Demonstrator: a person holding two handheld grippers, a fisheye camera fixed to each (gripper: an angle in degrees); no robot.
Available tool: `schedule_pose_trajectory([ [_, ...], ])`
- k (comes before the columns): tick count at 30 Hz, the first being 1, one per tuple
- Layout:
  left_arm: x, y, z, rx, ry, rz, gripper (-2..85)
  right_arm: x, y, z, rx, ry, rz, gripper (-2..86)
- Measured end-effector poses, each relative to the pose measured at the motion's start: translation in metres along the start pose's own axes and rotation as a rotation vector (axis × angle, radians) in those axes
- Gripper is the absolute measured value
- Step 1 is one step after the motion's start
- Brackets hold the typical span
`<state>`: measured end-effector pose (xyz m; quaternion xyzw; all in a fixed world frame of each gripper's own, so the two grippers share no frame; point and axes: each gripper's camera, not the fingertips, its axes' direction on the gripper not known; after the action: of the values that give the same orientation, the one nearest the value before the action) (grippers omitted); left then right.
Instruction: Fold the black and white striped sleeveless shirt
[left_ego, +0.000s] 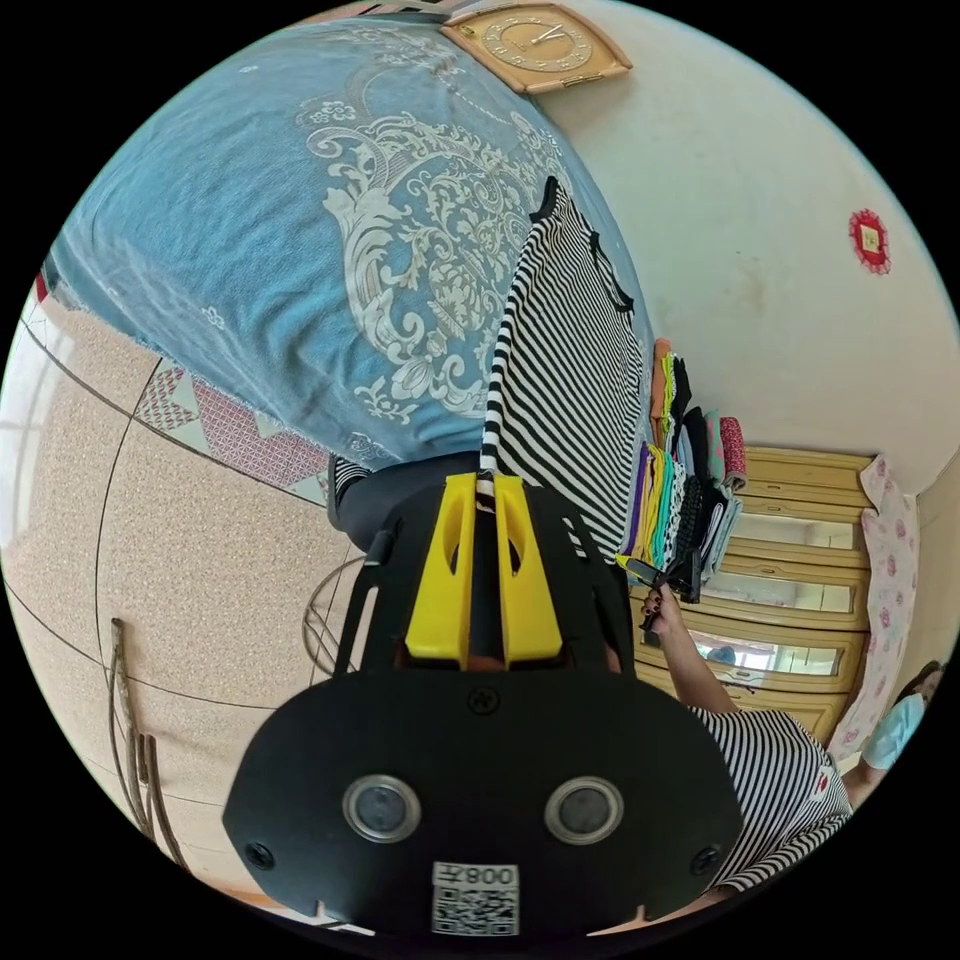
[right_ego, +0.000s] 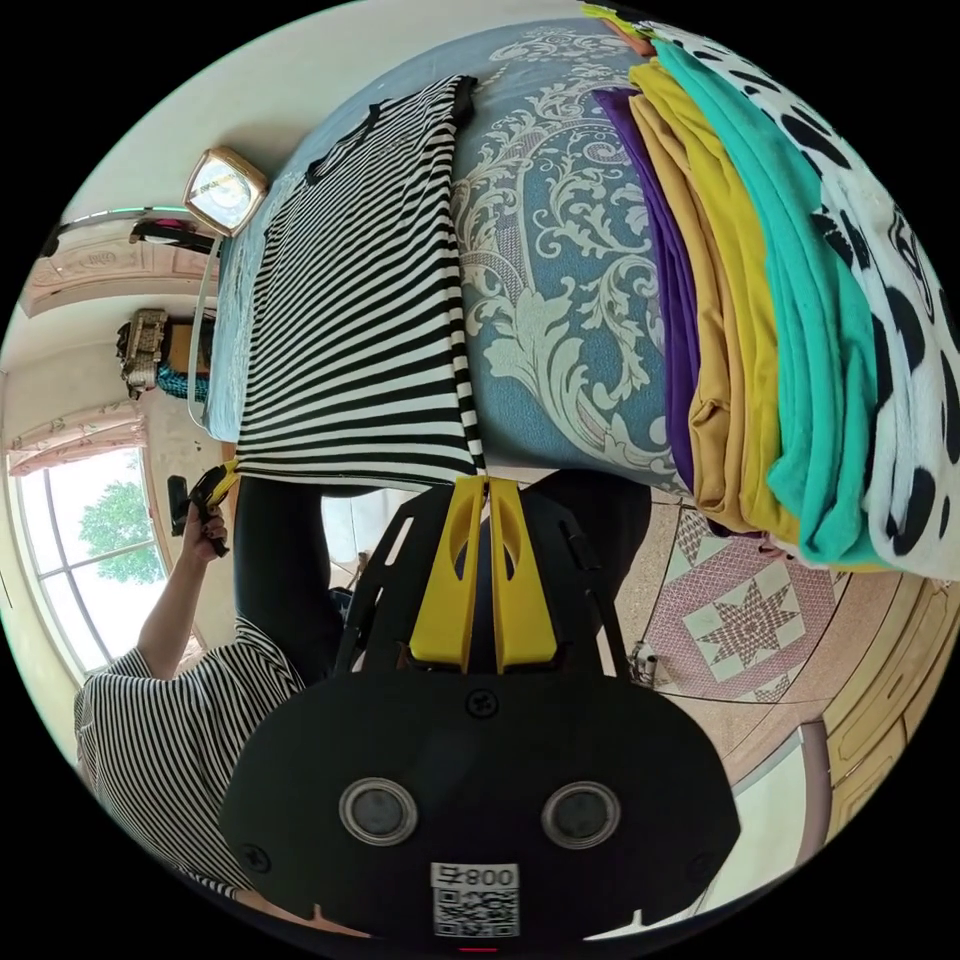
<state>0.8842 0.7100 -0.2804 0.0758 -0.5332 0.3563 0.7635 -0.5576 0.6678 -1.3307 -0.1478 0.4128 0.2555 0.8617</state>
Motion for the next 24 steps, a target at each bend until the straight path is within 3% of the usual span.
schedule_pose_trajectory([
  [13, -0.036, -0.011, 0.019, 0.143, 0.081, -0.082, 2.9, -0.023, 0.002, -0.020, 0.100, 0.033, -0.006, 0.1],
  [18, 0.003, -0.086, 0.055, 0.127, 0.089, 0.048, 3.6, -0.055, -0.035, -0.051, 0.188, 0.055, -0.075, 0.3],
  [24, 0.064, -0.210, 0.117, 0.106, 0.036, 0.186, 5.6, -0.094, -0.142, -0.082, 0.275, 0.058, -0.148, 1.6],
])
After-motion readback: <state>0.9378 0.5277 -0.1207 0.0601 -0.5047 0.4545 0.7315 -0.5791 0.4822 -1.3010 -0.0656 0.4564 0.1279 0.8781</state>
